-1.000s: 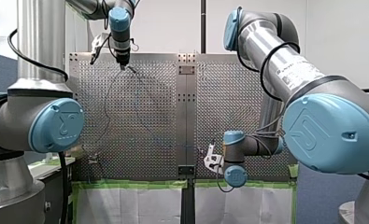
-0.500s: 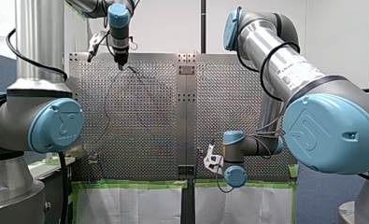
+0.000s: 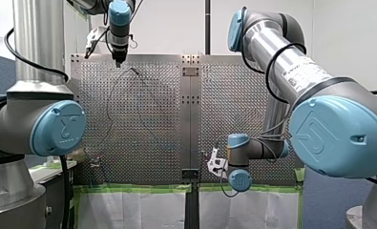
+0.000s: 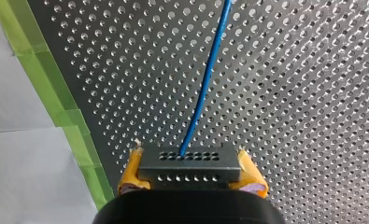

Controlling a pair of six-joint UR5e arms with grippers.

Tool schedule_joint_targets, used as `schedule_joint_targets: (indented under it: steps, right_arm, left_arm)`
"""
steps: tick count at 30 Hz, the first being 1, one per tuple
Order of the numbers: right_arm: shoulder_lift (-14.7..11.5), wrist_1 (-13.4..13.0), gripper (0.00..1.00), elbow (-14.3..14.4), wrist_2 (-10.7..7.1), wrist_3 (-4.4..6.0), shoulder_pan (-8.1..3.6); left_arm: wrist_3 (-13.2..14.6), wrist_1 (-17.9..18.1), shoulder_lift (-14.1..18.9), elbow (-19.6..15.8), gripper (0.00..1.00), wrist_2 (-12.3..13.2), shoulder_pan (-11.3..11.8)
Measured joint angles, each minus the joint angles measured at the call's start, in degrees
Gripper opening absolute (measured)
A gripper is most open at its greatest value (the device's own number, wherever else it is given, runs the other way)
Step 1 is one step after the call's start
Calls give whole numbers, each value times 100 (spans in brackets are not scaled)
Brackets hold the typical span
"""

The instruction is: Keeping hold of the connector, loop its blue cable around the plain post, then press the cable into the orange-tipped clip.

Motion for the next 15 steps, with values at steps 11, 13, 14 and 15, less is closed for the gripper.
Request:
schedule_joint_targets:
  steps: [11,13,14,15]
  right_arm:
    - [0,1,0,0,-1,0,7]
    - [0,-2,0,1,-1,-4,7]
    - [0,-3,0,0,-1,-5,7]
    - [0,-4,0,0,-1,-6,7]
  left_arm:
    - [13,1,3,-1,100,-1,2]
    - [16,7,3,-1,100,-1,-4]
    - [24,12,4,-1,100,2,-9]
    - [37,22,4,-1,100,6,-16]
